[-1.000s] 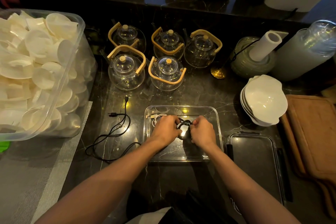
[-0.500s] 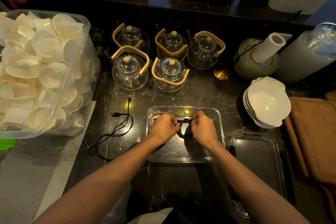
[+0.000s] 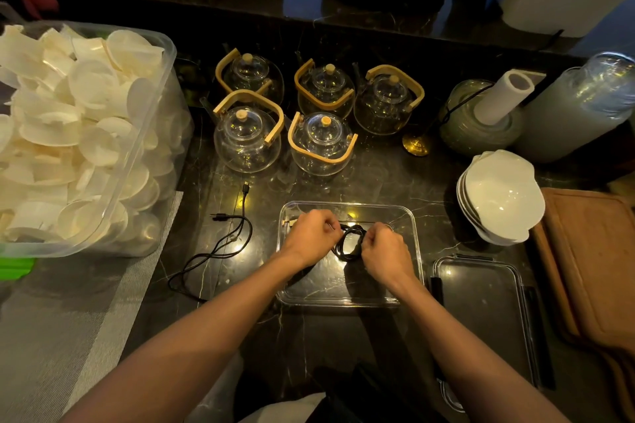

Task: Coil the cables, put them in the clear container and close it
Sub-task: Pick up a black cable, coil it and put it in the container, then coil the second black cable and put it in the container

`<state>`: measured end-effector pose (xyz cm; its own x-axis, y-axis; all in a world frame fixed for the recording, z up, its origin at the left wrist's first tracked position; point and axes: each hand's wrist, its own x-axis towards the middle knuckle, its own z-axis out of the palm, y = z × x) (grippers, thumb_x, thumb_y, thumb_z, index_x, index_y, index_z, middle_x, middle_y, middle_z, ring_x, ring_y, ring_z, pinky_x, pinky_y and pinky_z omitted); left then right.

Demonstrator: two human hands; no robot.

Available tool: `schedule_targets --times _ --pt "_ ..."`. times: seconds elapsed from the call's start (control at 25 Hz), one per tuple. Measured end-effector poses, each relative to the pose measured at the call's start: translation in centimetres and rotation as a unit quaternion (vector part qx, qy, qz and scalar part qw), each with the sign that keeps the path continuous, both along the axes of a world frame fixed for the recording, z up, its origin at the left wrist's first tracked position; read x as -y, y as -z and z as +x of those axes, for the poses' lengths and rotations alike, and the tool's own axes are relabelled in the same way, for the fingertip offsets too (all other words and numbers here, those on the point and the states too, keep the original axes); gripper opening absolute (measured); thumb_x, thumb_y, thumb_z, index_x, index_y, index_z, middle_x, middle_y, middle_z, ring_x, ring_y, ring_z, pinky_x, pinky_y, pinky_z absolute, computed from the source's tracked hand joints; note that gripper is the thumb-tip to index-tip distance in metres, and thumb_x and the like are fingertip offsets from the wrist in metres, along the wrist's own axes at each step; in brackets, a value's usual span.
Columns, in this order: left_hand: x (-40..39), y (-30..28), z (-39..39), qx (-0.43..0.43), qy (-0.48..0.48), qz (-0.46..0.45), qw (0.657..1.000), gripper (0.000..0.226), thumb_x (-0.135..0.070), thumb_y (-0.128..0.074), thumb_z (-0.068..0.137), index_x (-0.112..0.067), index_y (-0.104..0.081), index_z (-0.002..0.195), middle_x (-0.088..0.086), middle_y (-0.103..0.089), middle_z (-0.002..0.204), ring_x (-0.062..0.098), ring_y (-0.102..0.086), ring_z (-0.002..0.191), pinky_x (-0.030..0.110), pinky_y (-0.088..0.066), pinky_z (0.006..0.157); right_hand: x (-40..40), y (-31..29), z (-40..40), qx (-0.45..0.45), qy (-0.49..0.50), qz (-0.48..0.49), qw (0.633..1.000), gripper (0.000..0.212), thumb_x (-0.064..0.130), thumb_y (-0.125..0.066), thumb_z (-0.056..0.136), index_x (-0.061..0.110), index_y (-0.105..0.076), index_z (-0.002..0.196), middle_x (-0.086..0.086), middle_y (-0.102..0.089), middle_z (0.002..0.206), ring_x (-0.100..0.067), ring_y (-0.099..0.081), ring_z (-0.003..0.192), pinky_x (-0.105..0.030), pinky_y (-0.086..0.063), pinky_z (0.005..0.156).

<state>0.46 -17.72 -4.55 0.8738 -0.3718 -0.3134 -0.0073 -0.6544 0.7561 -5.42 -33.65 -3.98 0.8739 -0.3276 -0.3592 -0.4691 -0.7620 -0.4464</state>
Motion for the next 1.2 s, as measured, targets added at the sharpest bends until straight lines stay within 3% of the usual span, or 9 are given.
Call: schedule_targets --times 0.12,0.28,0.48,0.6,0.72,0.88,1.0,1.12,1.2 --pt "-1.4 -2.0 0.4 0.014 -0.025 -0.052 0.998 0.01 -0.018 -0.068 0.092 -0.023 -0.07 0.083 -0.004 -0.07 0.064 0.005 -0.067 0.059 0.017 -0.052 0.058 0.3 -0.3 -0.4 -0.024 0.011 0.005 1.0 0.011 0.012 -0.056 0.098 0.012 -0.065 0.093 -0.007 -0.073 0.088 -0.026 -0.072 0.076 -0.038 -0.059 0.07" --pt "-4.9 -4.7 0.4 0.027 -0.107 -0.116 0.987 0.009 -0.023 -0.068 0.093 -0.022 -0.07 0.084 -0.001 -0.072 0.069 0.014 -0.072 0.06 0.024 -0.054 0.055 0.2 -0.9 -1.0 -0.02 0.017 0.006 1.0 0.012 0.017 -0.055 0.099 0.012 -0.064 0.093 -0.007 -0.072 0.09 -0.029 -0.072 0.08 -0.042 -0.06 0.074" --pt "-13.7 -5.0 -1.9 0.1 -0.256 -0.153 0.949 0.019 -0.045 -0.065 0.09 -0.028 -0.072 0.084 -0.003 -0.071 0.07 0.009 -0.067 0.059 0.02 -0.051 0.05 0.7 -2.3 -1.6 0.005 0.008 0.05 0.999 0.019 0.02 -0.055 0.103 0.017 -0.064 0.087 -0.005 -0.074 0.077 -0.019 -0.071 0.064 -0.037 -0.06 0.063" --pt "-18.7 -2.9 -3.8 0.113 -0.334 -0.091 0.931 0.017 -0.038 -0.065 0.092 -0.029 -0.069 0.079 -0.004 -0.069 0.066 0.005 -0.063 0.059 0.023 -0.048 0.053 0.2 -4.0 -2.2 0.062 0.015 0.121 0.991 0.014 0.019 -0.056 0.104 0.019 -0.064 0.092 0.0 -0.072 0.074 -0.01 -0.069 0.058 -0.036 -0.061 0.057" --pt "-20.9 0.2 -6.4 0.04 -0.281 0.034 0.958 0.005 -0.033 -0.072 0.089 -0.028 -0.07 0.088 -0.008 -0.071 0.076 0.008 -0.068 0.073 0.031 -0.05 0.065 -2.4 -6.0 -3.0 0.138 -0.016 0.175 0.975 0.014 0.026 -0.061 0.1 0.024 -0.067 0.087 0.002 -0.072 0.078 -0.016 -0.068 0.067 -0.045 -0.062 0.062" --pt "-20.2 2.4 -9.7 0.015 -0.17 0.147 0.974 0.041 -0.042 -0.082 0.076 -0.023 -0.07 0.111 0.004 -0.058 0.109 0.022 -0.061 0.101 0.037 -0.052 0.091 -9.7 -7.1 -4.7 0.112 -0.228 0.227 0.94 0.015 0.041 -0.058 0.096 0.033 -0.066 0.085 0.01 -0.069 0.076 -0.005 -0.064 0.067 -0.029 -0.056 0.061" --pt "-19.4 2.2 -10.6 0.042 -0.158 0.163 0.973 0.041 -0.038 -0.082 0.077 -0.023 -0.067 0.112 0.003 -0.062 0.109 0.025 -0.06 0.107 0.038 -0.051 0.09 -14.4 -5.6 -4.6 0.032 -0.395 0.14 0.907 0.013 0.035 -0.056 0.099 0.028 -0.066 0.101 0.009 -0.069 0.093 -0.004 -0.064 0.081 -0.026 -0.055 0.068" --pt "-19.4 1.8 -10.8 0.034 -0.118 0.19 0.974 0.032 -0.04 -0.076 0.082 -0.026 -0.062 0.108 -0.007 -0.064 0.092 0.022 -0.066 0.099 0.036 -0.052 0.079 -17.0 -3.7 -4.0 -0.015 -0.469 0.021 0.883 0.023 0.019 -0.055 0.098 0.013 -0.057 0.12 -0.012 -0.062 0.118 -0.031 -0.065 0.104 -0.043 -0.055 0.083" --pt "-20.0 1.6 -10.9 0.022 -0.068 0.232 0.97 0.031 -0.038 -0.075 0.081 -0.027 -0.062 0.107 -0.006 -0.068 0.097 0.021 -0.067 0.1 0.035 -0.051 0.079 -17.9 -2.7 -3.9 -0.037 -0.488 -0.03 0.872 0.036 0.013 -0.057 0.095 0.009 -0.048 0.13 -0.018 -0.053 0.129 -0.04 -0.062 0.112 -0.047 -0.051 0.087"
